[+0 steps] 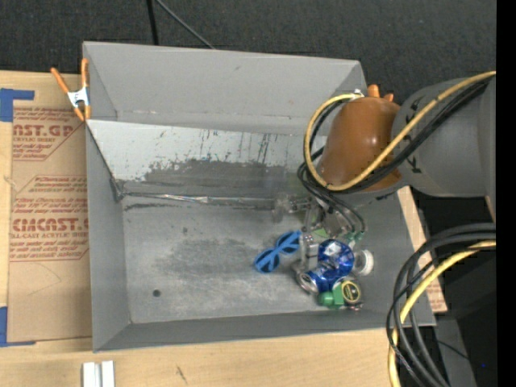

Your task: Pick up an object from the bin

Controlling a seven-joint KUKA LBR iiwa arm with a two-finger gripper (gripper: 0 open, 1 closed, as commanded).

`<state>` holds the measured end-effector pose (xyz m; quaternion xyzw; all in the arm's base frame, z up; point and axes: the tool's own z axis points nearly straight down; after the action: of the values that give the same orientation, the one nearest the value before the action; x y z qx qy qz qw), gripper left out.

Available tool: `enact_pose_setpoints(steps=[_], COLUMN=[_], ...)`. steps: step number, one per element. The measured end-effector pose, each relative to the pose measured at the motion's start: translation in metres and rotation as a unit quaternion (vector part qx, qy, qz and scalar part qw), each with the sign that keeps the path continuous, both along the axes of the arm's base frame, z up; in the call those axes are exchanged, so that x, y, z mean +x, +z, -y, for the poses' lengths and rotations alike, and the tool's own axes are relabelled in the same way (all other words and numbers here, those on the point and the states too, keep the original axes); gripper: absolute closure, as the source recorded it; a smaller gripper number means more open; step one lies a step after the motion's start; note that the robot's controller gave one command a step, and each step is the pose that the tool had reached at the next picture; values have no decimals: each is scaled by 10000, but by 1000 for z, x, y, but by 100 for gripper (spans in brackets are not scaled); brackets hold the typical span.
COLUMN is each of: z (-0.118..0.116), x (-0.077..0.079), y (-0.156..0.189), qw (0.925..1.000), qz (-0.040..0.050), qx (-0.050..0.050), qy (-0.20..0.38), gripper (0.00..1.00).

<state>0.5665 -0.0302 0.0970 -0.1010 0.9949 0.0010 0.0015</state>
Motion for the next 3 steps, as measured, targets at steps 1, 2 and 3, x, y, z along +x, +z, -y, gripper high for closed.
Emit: enact_pose_setpoints(steps=[1,2,3], z=[-11,14,13], x=[-39,-55,-53], y=[-28,-28,-26], qw=[9999,9992,9991], qz=[-25,-59,-21], qx=[18,73,94], qy=[-138,-391,-407], gripper=[0,0,100])
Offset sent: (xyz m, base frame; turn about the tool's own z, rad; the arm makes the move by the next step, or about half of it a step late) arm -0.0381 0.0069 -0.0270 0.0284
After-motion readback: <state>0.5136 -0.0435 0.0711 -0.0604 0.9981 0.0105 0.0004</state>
